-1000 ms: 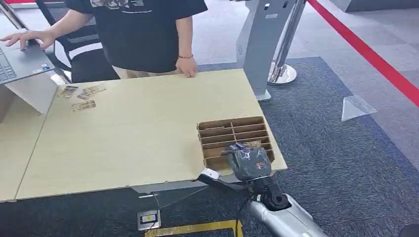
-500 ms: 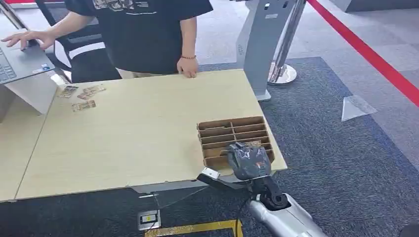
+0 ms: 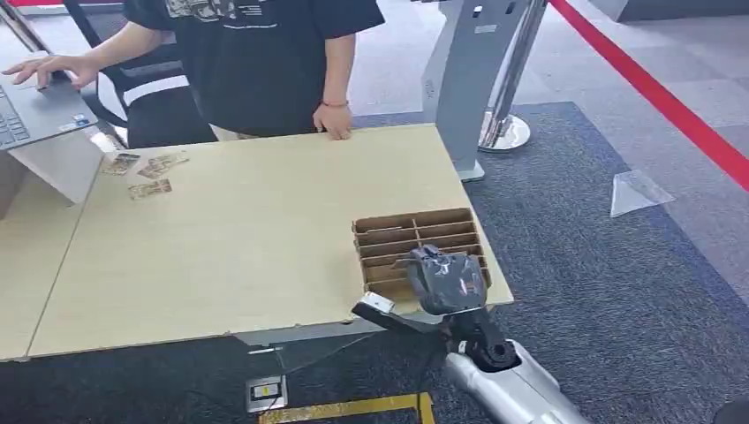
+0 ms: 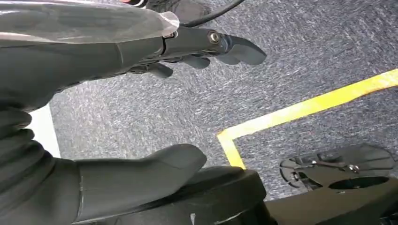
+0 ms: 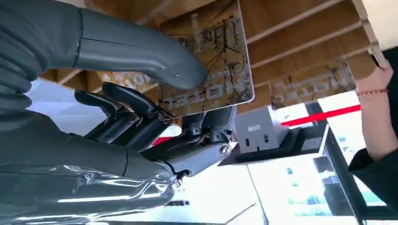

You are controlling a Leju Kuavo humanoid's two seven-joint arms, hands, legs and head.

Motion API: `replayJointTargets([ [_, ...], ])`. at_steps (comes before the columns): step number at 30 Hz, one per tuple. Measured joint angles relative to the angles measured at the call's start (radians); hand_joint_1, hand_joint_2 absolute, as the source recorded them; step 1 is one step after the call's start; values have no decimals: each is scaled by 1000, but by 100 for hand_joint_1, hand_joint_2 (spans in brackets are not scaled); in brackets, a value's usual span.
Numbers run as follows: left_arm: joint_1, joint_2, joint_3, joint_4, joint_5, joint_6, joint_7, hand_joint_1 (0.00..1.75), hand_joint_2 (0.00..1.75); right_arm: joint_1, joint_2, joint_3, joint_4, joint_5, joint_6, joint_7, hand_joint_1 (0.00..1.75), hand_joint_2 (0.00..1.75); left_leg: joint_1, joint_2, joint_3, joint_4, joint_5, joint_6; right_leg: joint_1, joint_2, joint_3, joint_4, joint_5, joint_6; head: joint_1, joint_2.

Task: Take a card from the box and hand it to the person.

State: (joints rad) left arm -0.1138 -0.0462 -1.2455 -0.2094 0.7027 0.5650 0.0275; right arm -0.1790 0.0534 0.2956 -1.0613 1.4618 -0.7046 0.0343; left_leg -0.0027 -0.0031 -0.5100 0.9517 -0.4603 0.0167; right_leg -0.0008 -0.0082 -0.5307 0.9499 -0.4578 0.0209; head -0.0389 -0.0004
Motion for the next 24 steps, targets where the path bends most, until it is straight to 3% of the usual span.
replayJointTargets([
  [4,0,0,-2,0,0,-2,-4,0,175,8,0,-6,-76,19,0,42,175,175,0,0,0,0,0,0,0,0,0,0,0,0,0,0],
  [9,0,8,-2,0,10,-26,-29,0,175,6,-51,21,-219,63,8,201,175,175,0,0,0,0,0,0,0,0,0,0,0,0,0,0],
  [13,1,13,-2,0,19,-22,-48,0,175,-17,-163,34,-414,6,126,290,175,175,-1,0,0,2,0,0,-1,0,0,0,1,1,0,0],
  [16,4,17,-2,0,32,-20,-66,0,175,-125,-307,14,-630,-103,216,362,175,175,-3,2,-2,3,1,1,-3,3,-3,1,3,3,0,0],
  [18,6,17,-2,0,35,-14,-72,0,175,-214,-363,-24,-721,-196,264,345,175,175,-3,3,-1,3,1,1,-3,3,-2,0,3,3,0,0],
  [21,6,15,-2,0,37,-11,-72,0,175,-282,-420,-43,-805,-214,301,309,175,175,-2,5,0,2,0,1,-3,4,-1,-1,3,3,2,0],
  [24,5,14,-2,0,35,-11,-72,0,175,-286,-442,-39,-825,-208,272,313,175,175,-1,3,-1,2,1,1,-2,2,-1,-1,3,3,2,0],
])
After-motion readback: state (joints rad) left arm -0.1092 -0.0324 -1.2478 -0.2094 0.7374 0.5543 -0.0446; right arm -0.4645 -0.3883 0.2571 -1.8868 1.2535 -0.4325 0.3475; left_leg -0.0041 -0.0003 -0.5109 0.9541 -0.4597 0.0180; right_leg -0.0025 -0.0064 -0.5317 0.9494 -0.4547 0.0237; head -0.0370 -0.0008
